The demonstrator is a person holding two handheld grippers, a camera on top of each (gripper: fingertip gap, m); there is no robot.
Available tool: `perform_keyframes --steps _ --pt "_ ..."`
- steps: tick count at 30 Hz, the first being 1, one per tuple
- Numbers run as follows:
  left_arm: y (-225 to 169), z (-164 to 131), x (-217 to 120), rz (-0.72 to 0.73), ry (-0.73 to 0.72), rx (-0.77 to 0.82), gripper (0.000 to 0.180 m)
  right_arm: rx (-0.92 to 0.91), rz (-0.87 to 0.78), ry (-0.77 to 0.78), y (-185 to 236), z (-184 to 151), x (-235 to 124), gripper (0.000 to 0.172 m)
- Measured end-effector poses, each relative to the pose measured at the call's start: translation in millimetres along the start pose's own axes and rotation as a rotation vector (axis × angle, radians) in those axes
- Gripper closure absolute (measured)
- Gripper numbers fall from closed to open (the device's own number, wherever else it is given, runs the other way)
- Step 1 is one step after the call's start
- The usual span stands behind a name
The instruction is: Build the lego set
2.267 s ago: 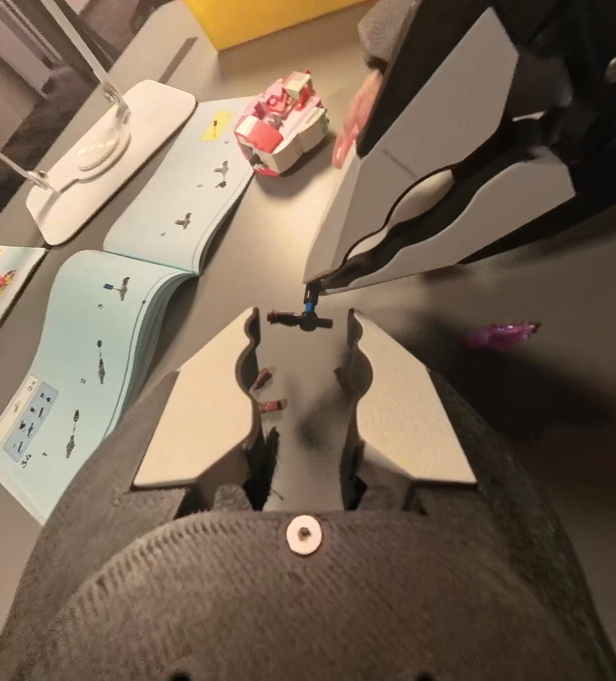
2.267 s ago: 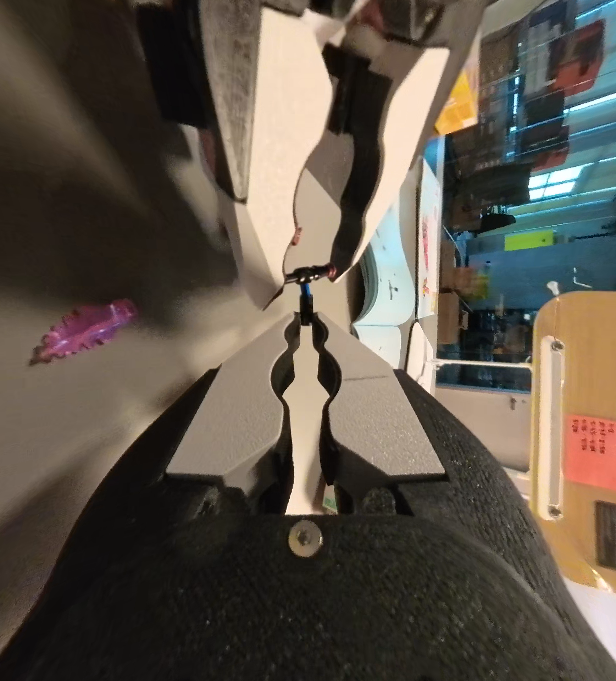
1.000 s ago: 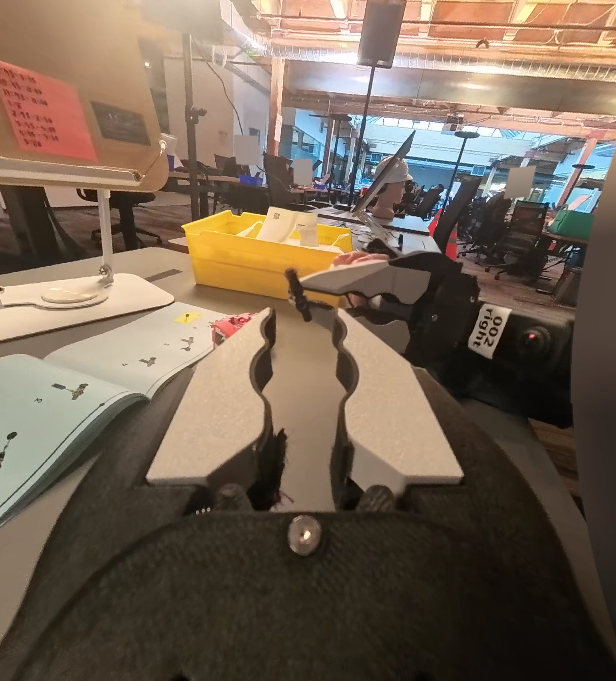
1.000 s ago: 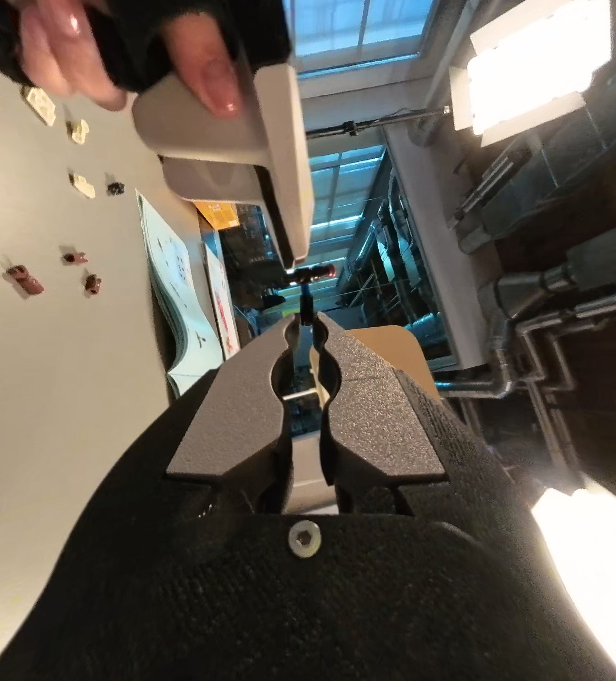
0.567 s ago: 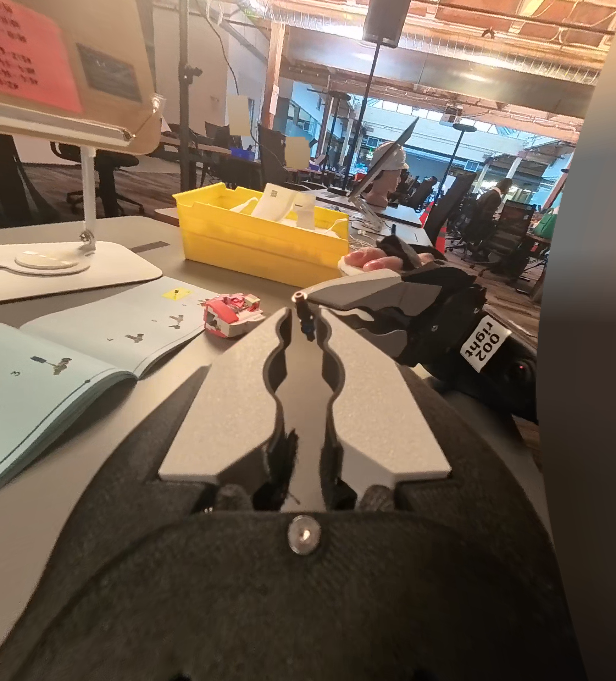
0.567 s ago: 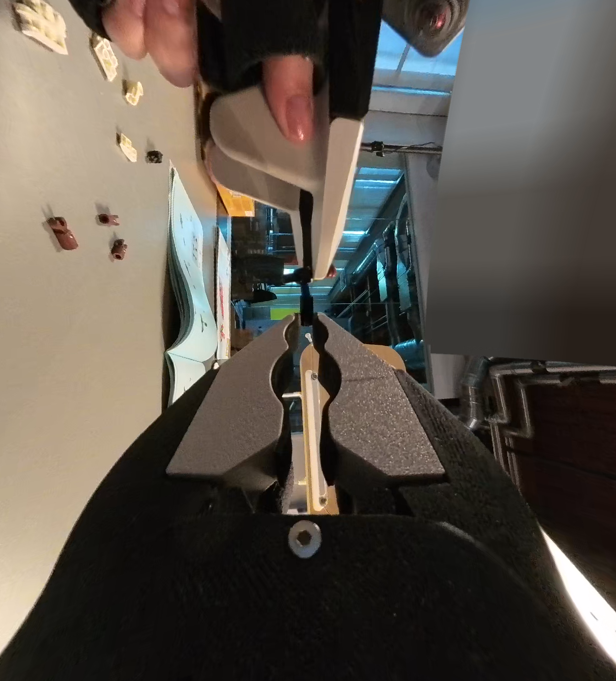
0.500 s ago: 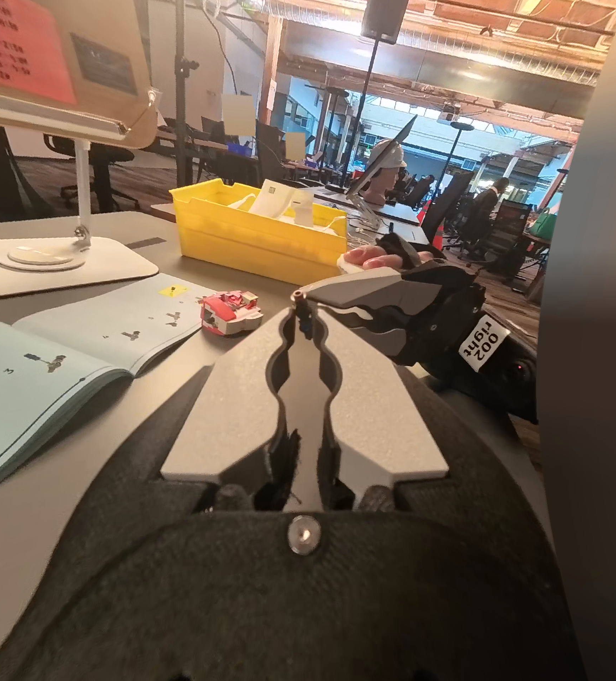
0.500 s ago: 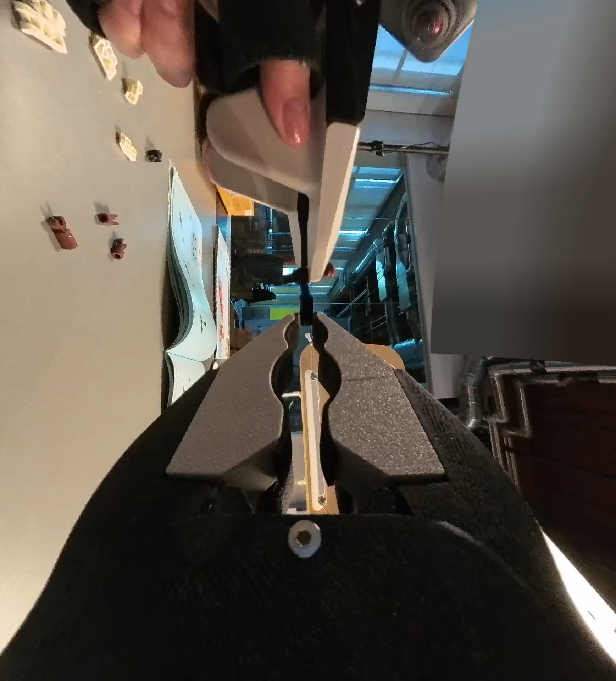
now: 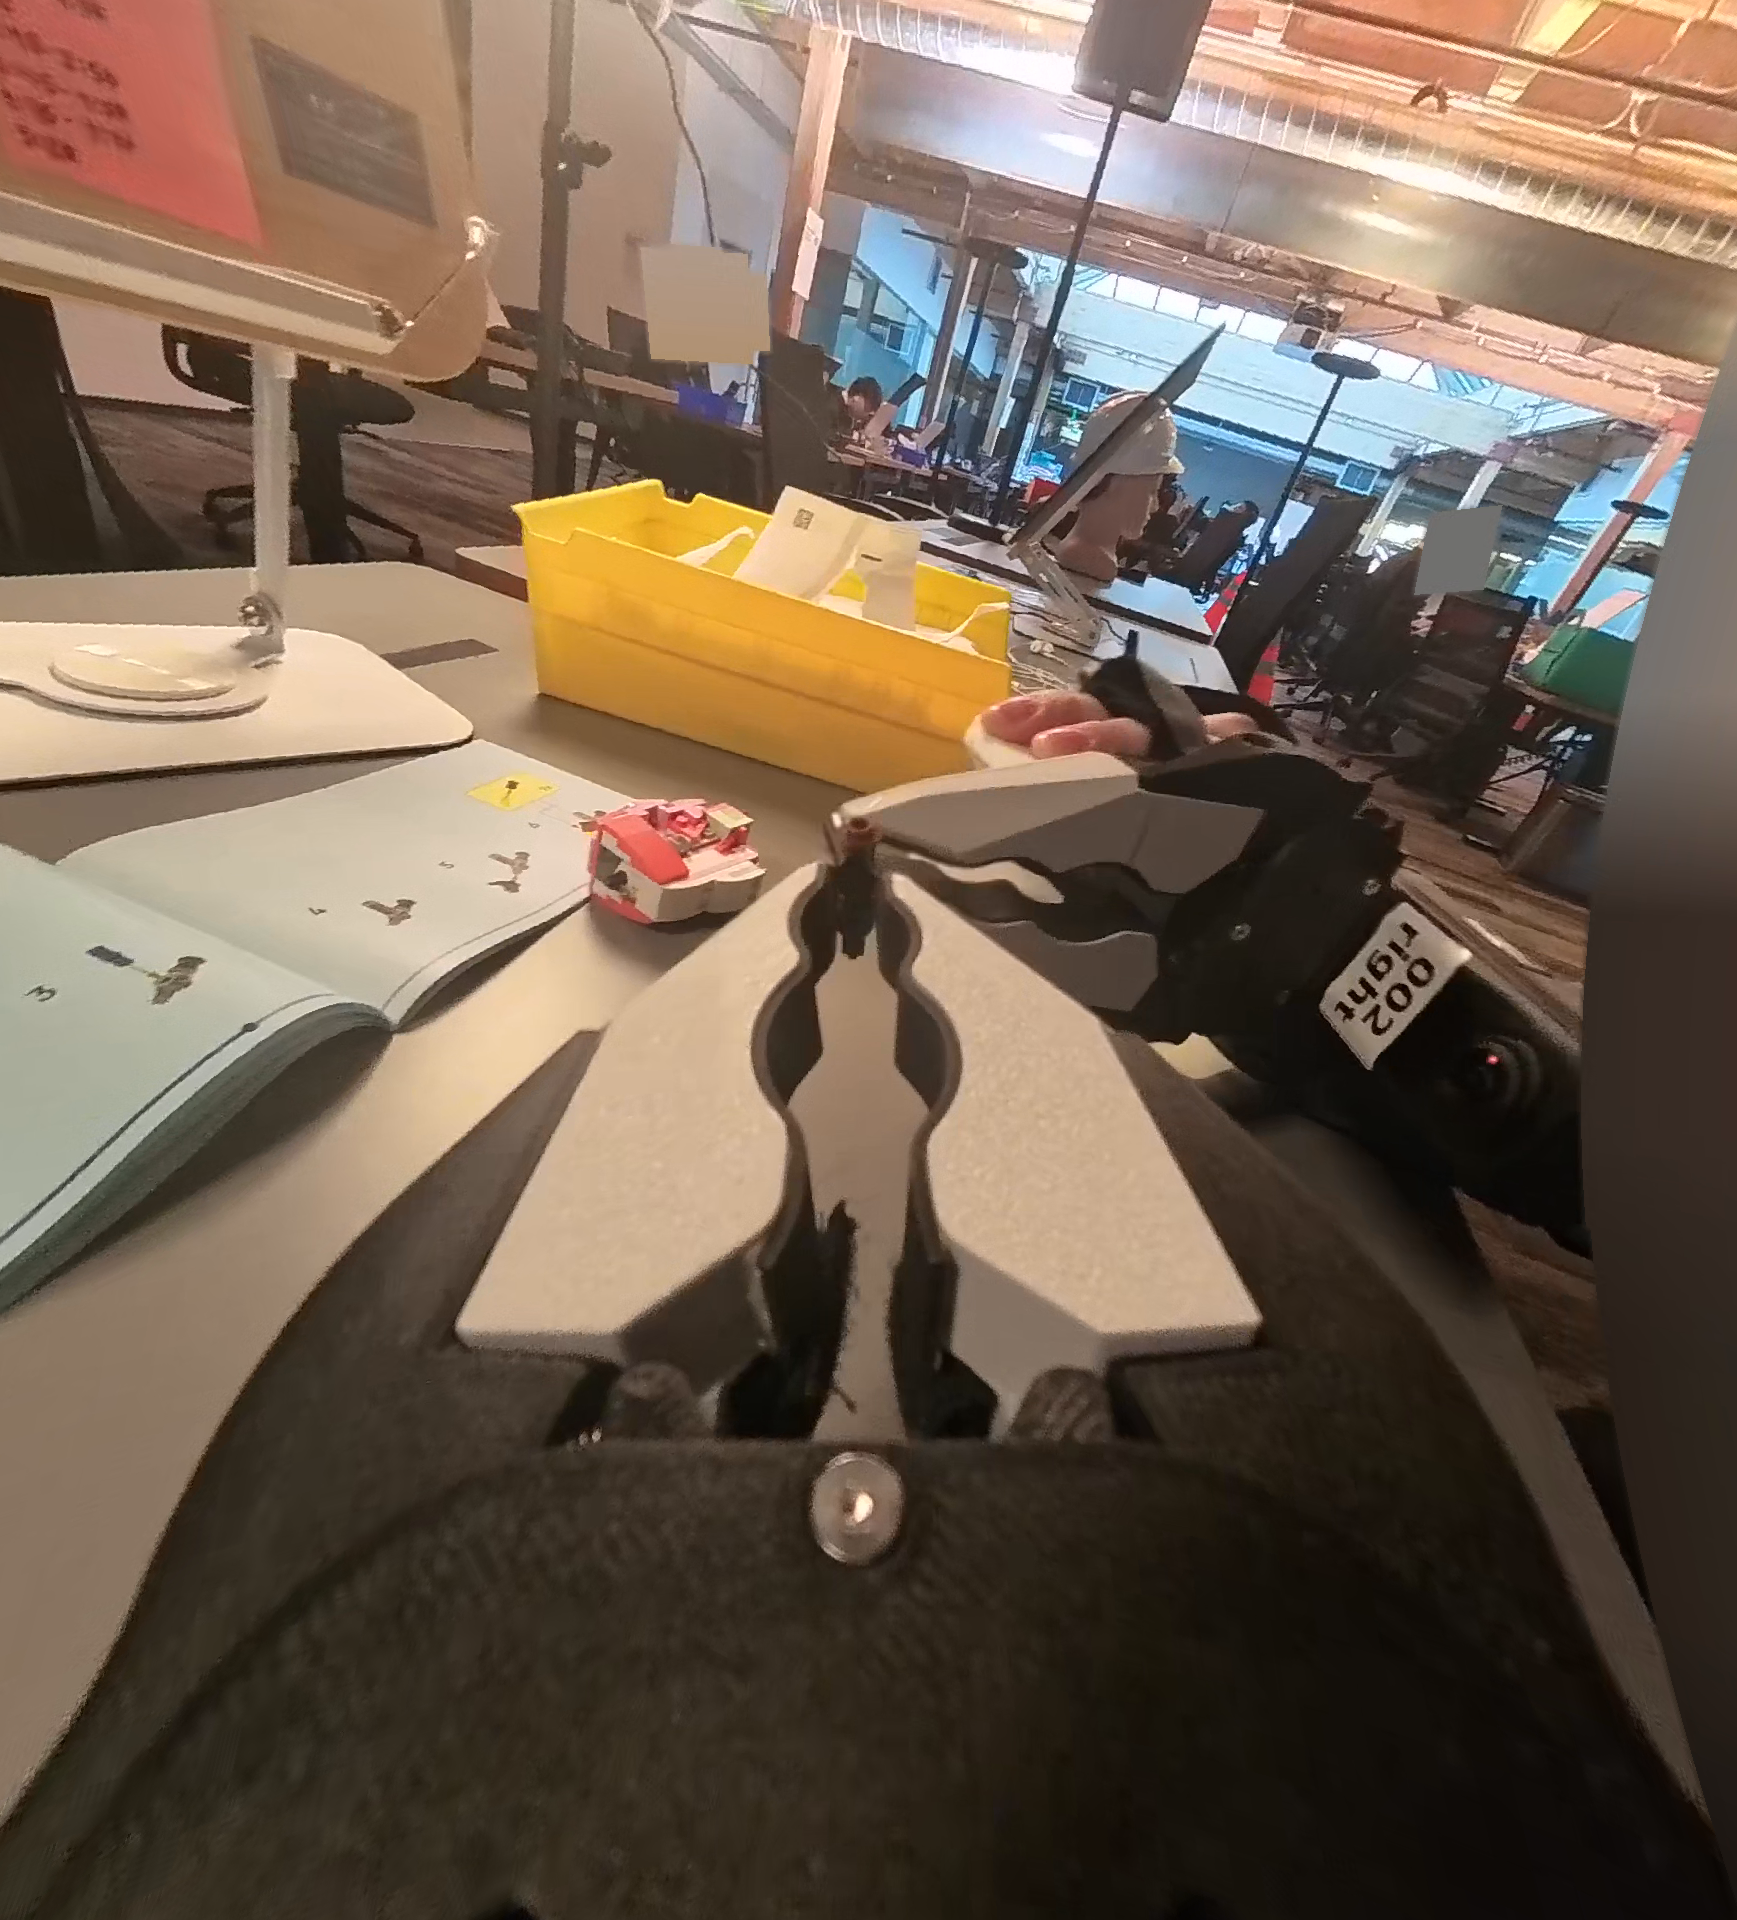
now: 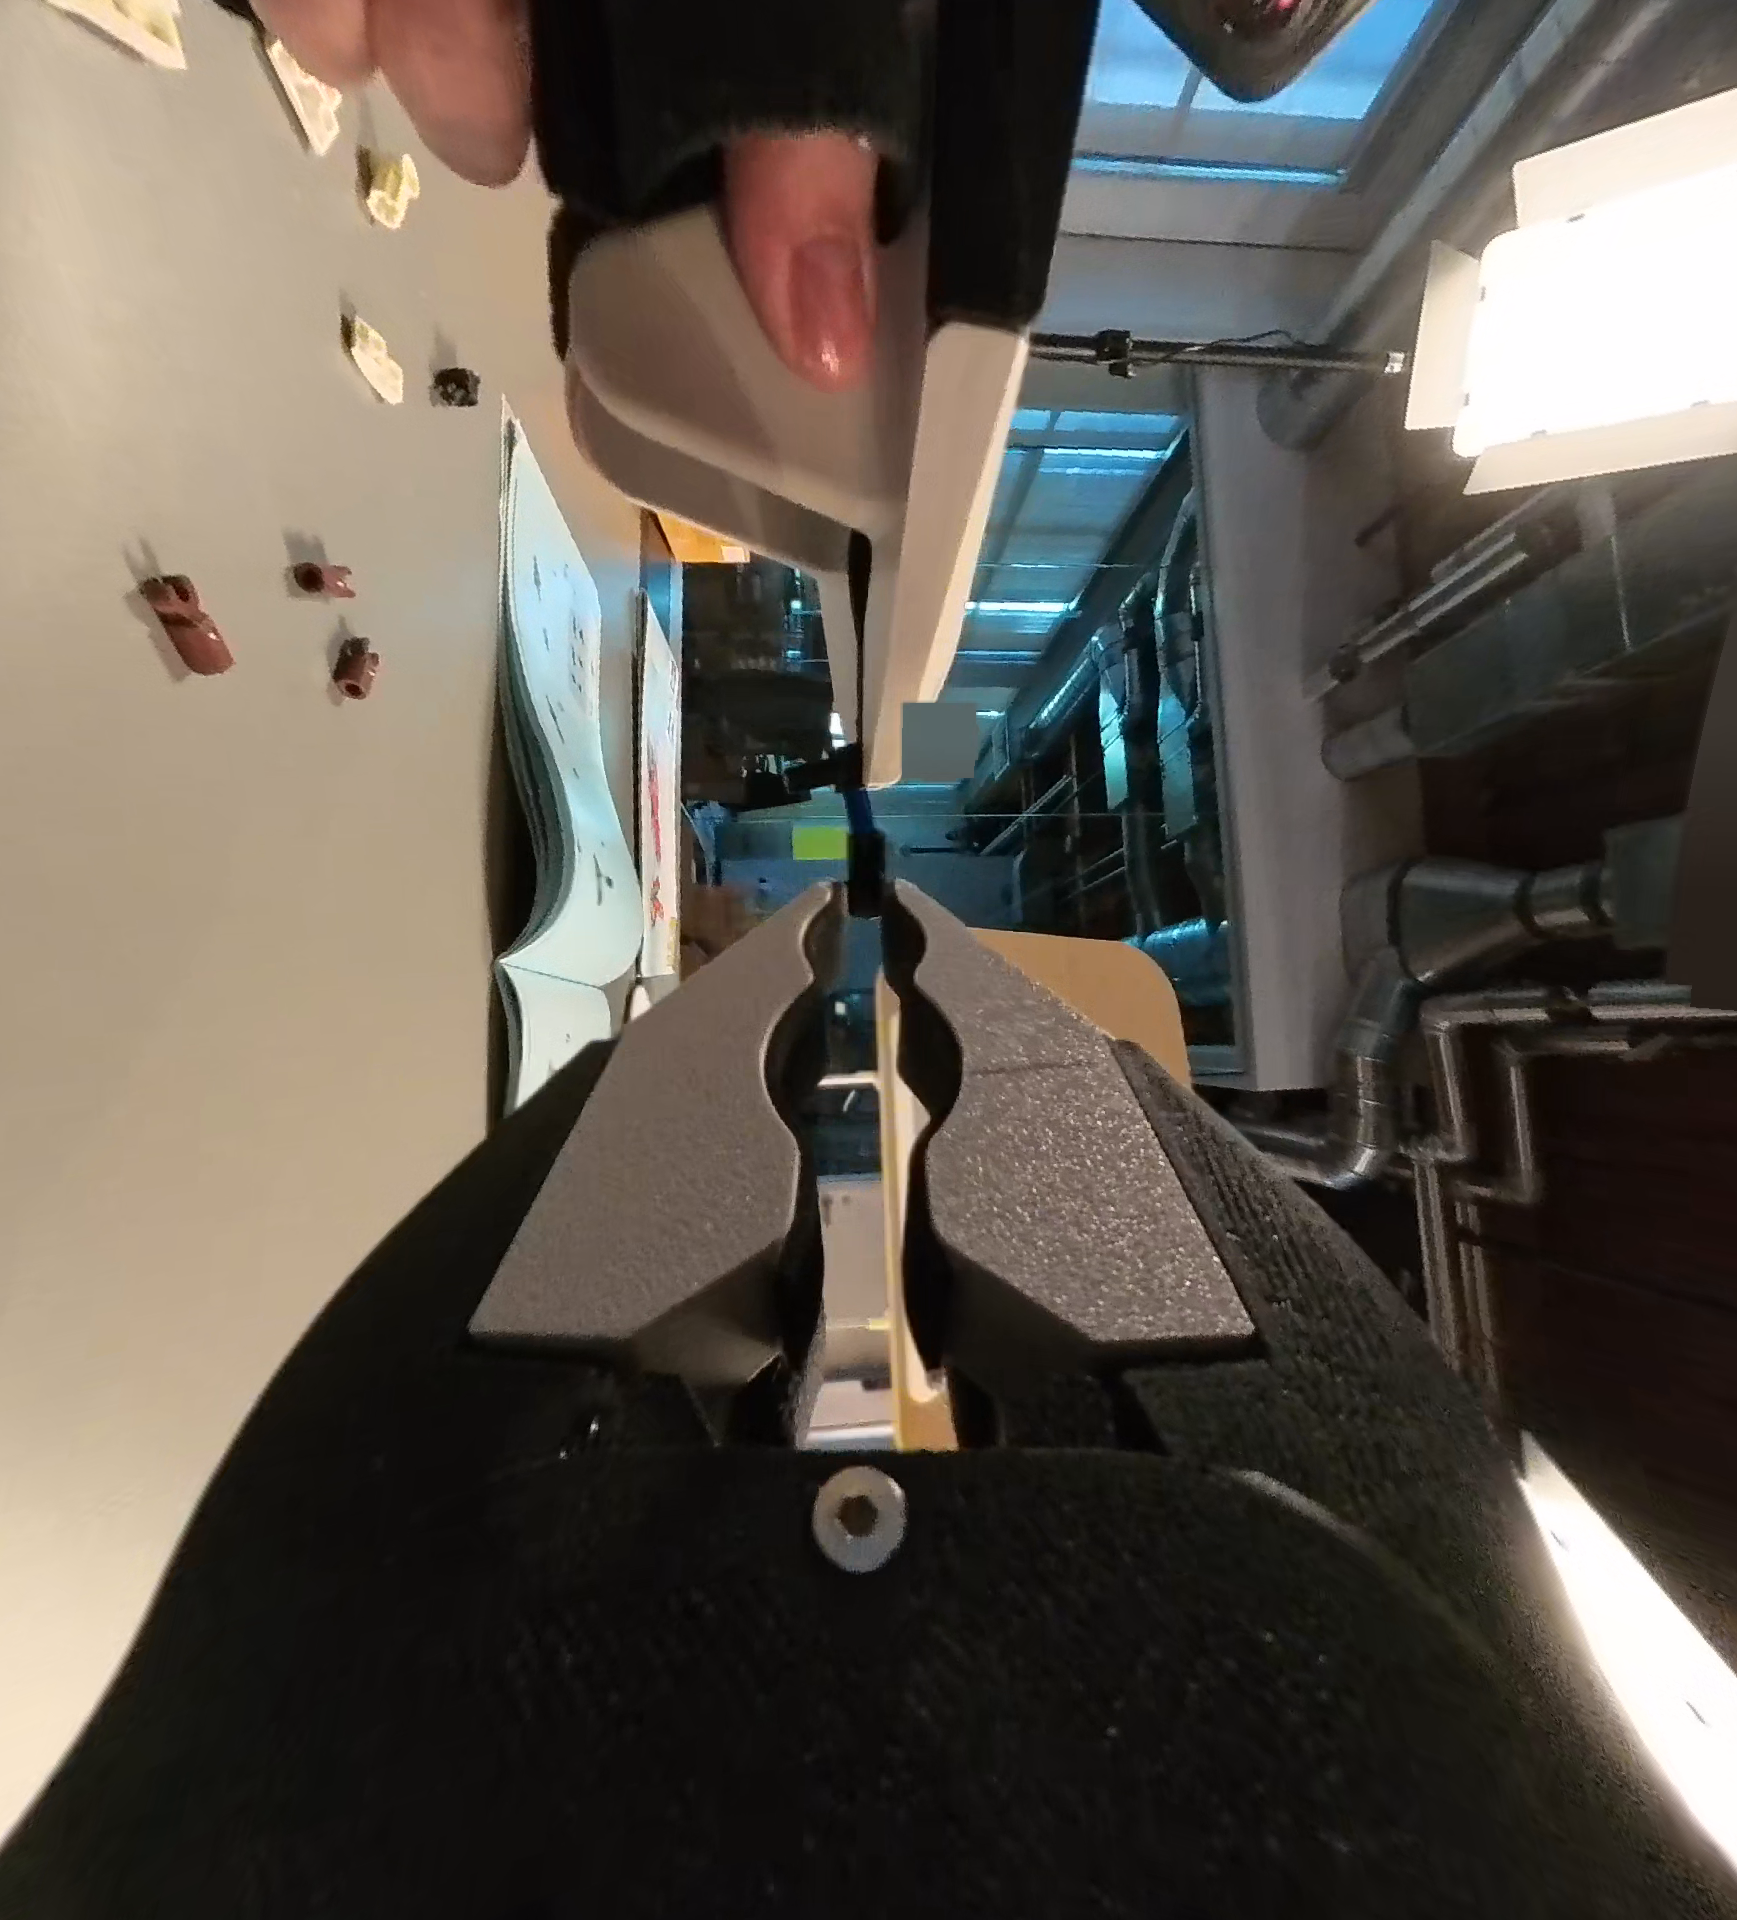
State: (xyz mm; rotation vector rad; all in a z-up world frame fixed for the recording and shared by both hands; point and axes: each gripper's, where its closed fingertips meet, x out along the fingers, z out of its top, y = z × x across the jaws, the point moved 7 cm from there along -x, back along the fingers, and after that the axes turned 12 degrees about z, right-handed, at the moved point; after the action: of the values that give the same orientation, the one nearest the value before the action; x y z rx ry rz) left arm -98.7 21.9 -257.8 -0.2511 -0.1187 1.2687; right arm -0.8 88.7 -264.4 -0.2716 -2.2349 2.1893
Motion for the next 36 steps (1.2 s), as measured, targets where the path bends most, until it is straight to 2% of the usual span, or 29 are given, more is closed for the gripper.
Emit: perform_keyframes --steps 14,20,26,29,32,36 --pt "4 -1 0 0.025 0.019 -0.03 0.175 0.001 0.024 0.03 3 3 4 0.168" --pt "9 0 -1 0.082 0.015 -0.046 0.175 -0.055 0.02 0.086 5 10 8 0.169" --pt "15 -3 0 0.083 0.071 -0.059 0.175 -0.049 0.059 0.089 11 11 13 0.169" --pt "17 -3 -1 0.042 0.075 -0.105 0.176 -0.012 0.058 0.069 11 12 13 0.17" --pt "21 -3 -3 -0.057 0.088 -0.191 0.176 0.112 0.081 -0.031 7 11 9 0.169" --pt "24 -5 -4 -0.125 0.116 -0.23 0.175 0.14 0.108 -0.068 8 13 7 0.17"
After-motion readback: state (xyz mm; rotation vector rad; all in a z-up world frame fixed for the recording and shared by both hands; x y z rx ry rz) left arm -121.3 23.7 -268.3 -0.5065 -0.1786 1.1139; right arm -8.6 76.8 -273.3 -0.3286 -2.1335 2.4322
